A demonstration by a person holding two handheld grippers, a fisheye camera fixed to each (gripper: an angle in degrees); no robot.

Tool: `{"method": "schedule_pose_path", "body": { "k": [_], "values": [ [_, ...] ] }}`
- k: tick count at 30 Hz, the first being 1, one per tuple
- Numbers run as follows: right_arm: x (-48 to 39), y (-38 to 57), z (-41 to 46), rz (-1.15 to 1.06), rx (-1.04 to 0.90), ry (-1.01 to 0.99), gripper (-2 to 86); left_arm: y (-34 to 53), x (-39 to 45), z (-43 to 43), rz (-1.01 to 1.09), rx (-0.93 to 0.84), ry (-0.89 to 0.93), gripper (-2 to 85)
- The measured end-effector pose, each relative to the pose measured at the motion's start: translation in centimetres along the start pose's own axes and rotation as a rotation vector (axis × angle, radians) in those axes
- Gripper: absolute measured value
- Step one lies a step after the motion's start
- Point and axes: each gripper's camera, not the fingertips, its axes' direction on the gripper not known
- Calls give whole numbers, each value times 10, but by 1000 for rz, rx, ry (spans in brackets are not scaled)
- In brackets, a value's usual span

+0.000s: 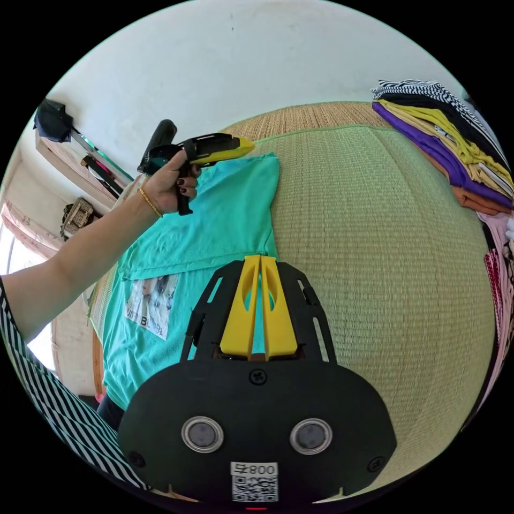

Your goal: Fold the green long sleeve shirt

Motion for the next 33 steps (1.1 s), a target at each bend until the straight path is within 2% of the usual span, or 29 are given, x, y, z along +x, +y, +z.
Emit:
{"method": "schedule_pose_path", "body": {
  "k": [4, 7, 10, 14, 18, 22, 24, 29, 33],
  "values": [
    [-11, -2, -10, -15, 52, -20, 1, 23, 11, -7, 48, 33, 21, 21],
    [-23, -7, -9, -35, 74, 29, 1, 40, 20, 15, 107, -70, -46, 15],
    [-24, -14, 15, -40, -16, 37, 1, 59, 20, 41, 126, -184, -173, 8],
    [-24, -15, 15, -25, -6, 9, 2, 88, 27, 30, 176, -98, -187, 4],
    [-33, -17, 19, -36, -9, 33, 1, 117, 6, 50, 153, -164, -242, 2],
    [-34, -18, 20, -27, -6, 12, 1, 147, -5, 43, 128, -89, -237, 2],
    [-35, -18, 21, -26, -5, 9, 1, 168, -16, 54, 142, -154, -281, 2],
    [-40, -19, 23, -28, -3, 21, 2, 214, -35, 52, 138, -127, -294, 1],
    [-42, -20, 24, -27, 1, 22, 2, 273, -47, 25, 137, -34, -224, 1]
  ]
}}
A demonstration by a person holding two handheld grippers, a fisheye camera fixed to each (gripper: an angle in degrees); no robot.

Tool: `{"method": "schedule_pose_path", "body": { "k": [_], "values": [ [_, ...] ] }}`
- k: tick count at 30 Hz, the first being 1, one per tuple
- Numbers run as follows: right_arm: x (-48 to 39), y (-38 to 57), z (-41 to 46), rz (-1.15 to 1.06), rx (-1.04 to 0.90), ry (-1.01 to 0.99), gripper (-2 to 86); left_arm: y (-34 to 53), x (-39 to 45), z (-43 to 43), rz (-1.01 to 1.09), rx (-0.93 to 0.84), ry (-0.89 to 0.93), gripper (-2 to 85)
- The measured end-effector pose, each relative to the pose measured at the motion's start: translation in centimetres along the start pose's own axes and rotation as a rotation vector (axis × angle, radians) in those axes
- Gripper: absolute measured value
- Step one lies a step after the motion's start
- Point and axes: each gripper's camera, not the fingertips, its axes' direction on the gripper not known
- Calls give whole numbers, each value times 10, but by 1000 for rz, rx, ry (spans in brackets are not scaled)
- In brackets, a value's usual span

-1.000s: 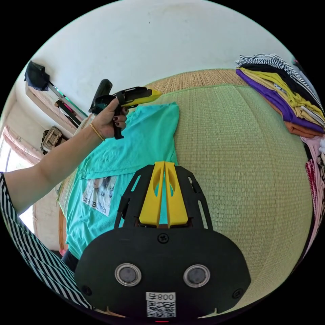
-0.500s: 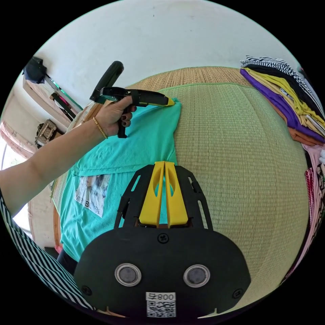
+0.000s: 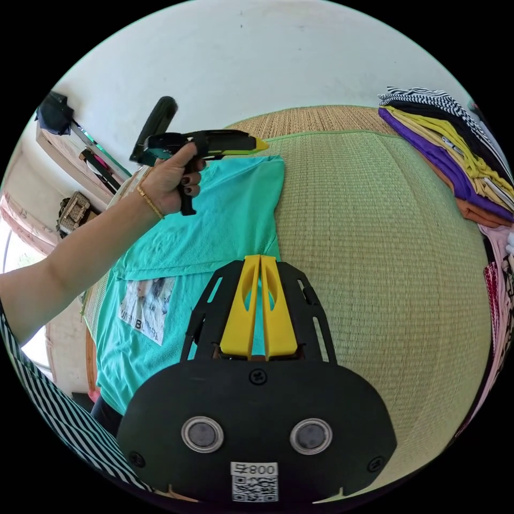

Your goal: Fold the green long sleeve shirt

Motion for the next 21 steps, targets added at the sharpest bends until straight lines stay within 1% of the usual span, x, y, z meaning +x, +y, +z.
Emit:
{"method": "schedule_pose_path", "body": {
  "k": [1, 4, 6, 7, 9, 10, 12, 13, 14, 15, 16, 17, 18, 21],
  "values": [
    [0, 0, 0, 3, 2, -2, 2, 11, -1, -5, 0, 6, 0, 1],
    [0, 1, 1, 18, 14, -6, 2, 83, -6, -32, -12, 10, 5, 1],
    [-1, 1, 2, 13, 13, 5, 1, 156, -13, -57, -51, 8, -15, 1],
    [0, 1, 2, 12, 14, 5, 1, 175, -16, -63, -67, 5, -23, 1],
    [2, 1, 2, 13, 17, 0, 1, 259, -27, -87, -145, -12, -86, 1],
    [3, 1, 2, 13, 18, 0, 1, 280, -31, -93, -174, -15, -107, 2],
    [2, 1, 2, 5, 22, 14, 1, 362, -48, -113, -283, -24, -170, 2],
    [1, 2, 2, -3, 25, 31, 1, 382, -53, -117, -314, -24, -193, 1],
    [0, 2, 2, -7, 25, 39, 1, 420, -64, -124, -377, -18, -224, 1],
    [1, 2, 2, -10, 25, 49, 1, 454, -72, -131, -381, 5, -203, 1],
    [3, 1, 1, -10, 25, 50, 1, 470, -76, -134, -390, 16, -197, 1],
    [5, 1, 1, -7, 24, 45, 1, 498, -84, -142, -434, 41, -185, 1],
    [12, 0, 1, 4, 22, 24, 1, 521, -88, -150, -466, 55, -198, 1],
    [40, 0, -2, 56, 24, -95, 1, 573, -87, -172, -443, 101, -250, 2]
  ]
}}
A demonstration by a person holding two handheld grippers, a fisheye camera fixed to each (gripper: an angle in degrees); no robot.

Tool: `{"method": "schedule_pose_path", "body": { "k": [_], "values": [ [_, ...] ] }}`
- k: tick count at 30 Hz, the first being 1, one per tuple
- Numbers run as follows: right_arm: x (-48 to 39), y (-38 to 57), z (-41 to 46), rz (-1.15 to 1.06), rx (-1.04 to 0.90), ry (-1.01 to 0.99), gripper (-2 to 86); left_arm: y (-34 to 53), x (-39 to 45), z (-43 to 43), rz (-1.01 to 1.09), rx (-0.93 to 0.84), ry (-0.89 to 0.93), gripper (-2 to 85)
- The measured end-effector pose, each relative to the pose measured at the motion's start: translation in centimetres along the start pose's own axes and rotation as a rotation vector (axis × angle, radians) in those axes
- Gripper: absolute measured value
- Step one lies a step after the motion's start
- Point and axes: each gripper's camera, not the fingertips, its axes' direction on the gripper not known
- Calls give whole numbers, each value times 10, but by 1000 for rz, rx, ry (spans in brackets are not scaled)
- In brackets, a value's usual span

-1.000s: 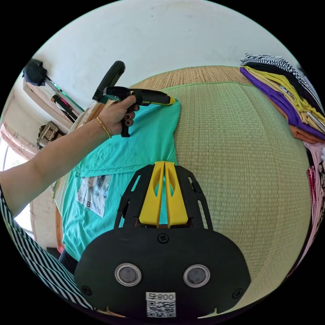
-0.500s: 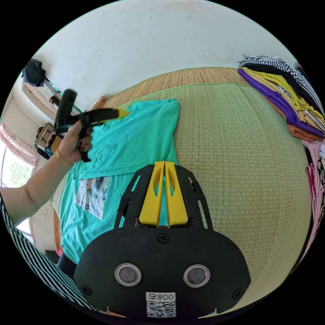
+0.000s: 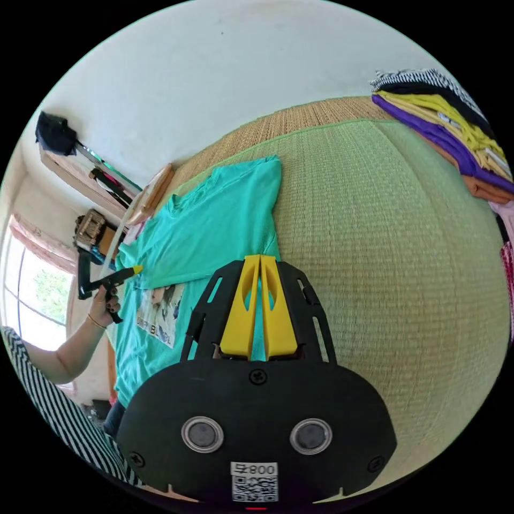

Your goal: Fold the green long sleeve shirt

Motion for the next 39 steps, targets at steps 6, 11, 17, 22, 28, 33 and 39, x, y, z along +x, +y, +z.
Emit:
{"method": "schedule_pose_path", "body": {
  "k": [6, 11, 17, 22, 28, 33, 39],
  "values": [
    [95, 12, -2, 246, 51, -453, 1, 100, -81, -32, -107, 44, 26, 8],
    [115, 31, -31, 296, 130, -442, 2, 199, -181, -110, -309, 244, -2, 36],
    [63, 20, -33, 187, 62, -417, 12, 309, -340, -183, -698, 486, 6, 77],
    [-10, -5, 4, 56, -51, -415, 19, 357, -420, -199, -875, 562, -9, 88],
    [-70, -21, 52, 0, -137, -481, 21, 367, -460, -184, -910, 532, 40, 48],
    [-96, -27, 70, -25, -170, -502, 21, 368, -455, -206, -842, 547, 29, 15],
    [-108, -36, 67, -51, -181, -509, 25, 295, -378, -288, -474, 586, -1, 8]
  ]
}}
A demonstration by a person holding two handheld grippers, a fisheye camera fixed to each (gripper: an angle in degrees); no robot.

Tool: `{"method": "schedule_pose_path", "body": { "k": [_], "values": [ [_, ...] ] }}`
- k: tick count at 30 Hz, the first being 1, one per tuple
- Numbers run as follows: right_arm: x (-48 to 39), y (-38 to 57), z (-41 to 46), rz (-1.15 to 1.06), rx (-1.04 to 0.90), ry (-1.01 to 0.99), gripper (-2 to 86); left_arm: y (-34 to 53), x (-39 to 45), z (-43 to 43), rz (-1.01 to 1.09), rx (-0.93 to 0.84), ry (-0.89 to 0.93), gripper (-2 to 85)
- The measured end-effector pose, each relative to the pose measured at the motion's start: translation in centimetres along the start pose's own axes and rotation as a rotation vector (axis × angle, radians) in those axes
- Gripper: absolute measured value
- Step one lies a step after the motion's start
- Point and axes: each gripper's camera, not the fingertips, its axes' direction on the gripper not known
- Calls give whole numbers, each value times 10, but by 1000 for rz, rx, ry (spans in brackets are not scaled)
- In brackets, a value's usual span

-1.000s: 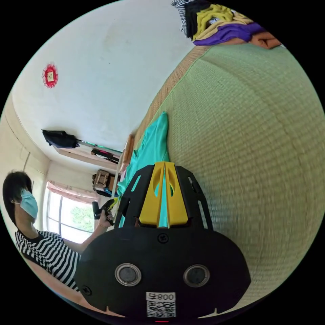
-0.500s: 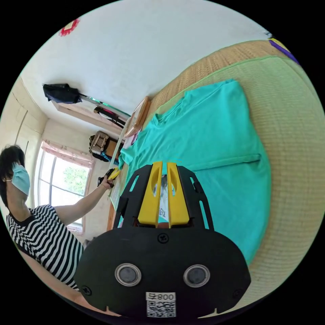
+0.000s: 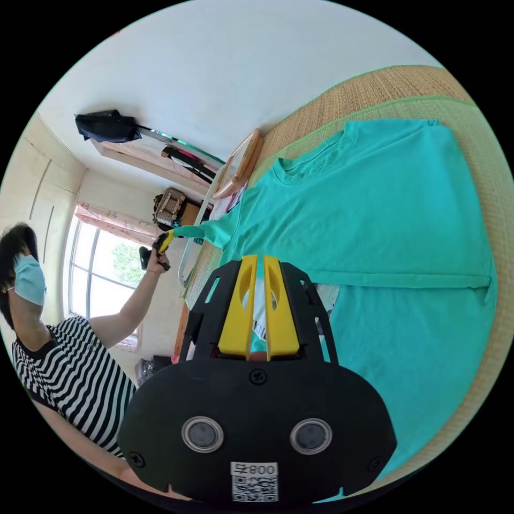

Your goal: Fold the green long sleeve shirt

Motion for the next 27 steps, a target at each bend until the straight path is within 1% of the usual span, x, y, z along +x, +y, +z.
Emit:
{"method": "schedule_pose_path", "body": {
  "k": [1, 3, 4, 6, 7, 9, 10, 12, 14, 17, 18, 20, 24, 27],
  "values": [
    [-3, -2, -3, -5, 3, -5, 27, -8, 19, 0, 49, -10, 17, 8],
    [-8, -7, -11, -17, 11, -10, 32, -33, 109, 5, 258, -78, 82, 7],
    [-13, -11, -18, -27, 23, -19, 37, -38, 136, 9, 316, -108, 98, 7],
    [-22, -16, -30, -54, 44, -47, 47, -42, 237, 29, 515, -228, 167, 7],
    [-29, -20, -38, -72, 55, -64, 55, -39, 261, 35, 563, -252, 183, 7],
    [-40, -24, -49, -103, 71, -80, 66, -12, 347, 65, 716, -370, 274, 7],
    [-46, -25, -55, -117, 78, -81, 72, -3, 366, 75, 745, -412, 300, 7],
    [-50, -26, -63, -129, 82, -95, 81, 44, 426, 122, 832, -554, 362, 7],
    [-47, -25, -67, -129, 75, -106, 87, 84, 458, 165, 870, -660, 361, 7],
    [-24, -20, -68, -63, 75, -131, 95, 154, 486, 237, 884, -793, 314, 7],
    [-12, -19, -64, -34, 71, -160, 100, 178, 493, 260, 871, -819, 279, 8],
    [6, -18, -55, 14, 40, -173, 105, 211, 502, 286, 851, -868, 275, 8],
    [22, -19, -32, 60, -15, -183, 121, 260, 522, 313, 807, -891, 222, 8],
    [21, -24, -18, 68, -43, -139, 132, 282, 542, 322, 806, -870, 189, 10]
  ]
}}
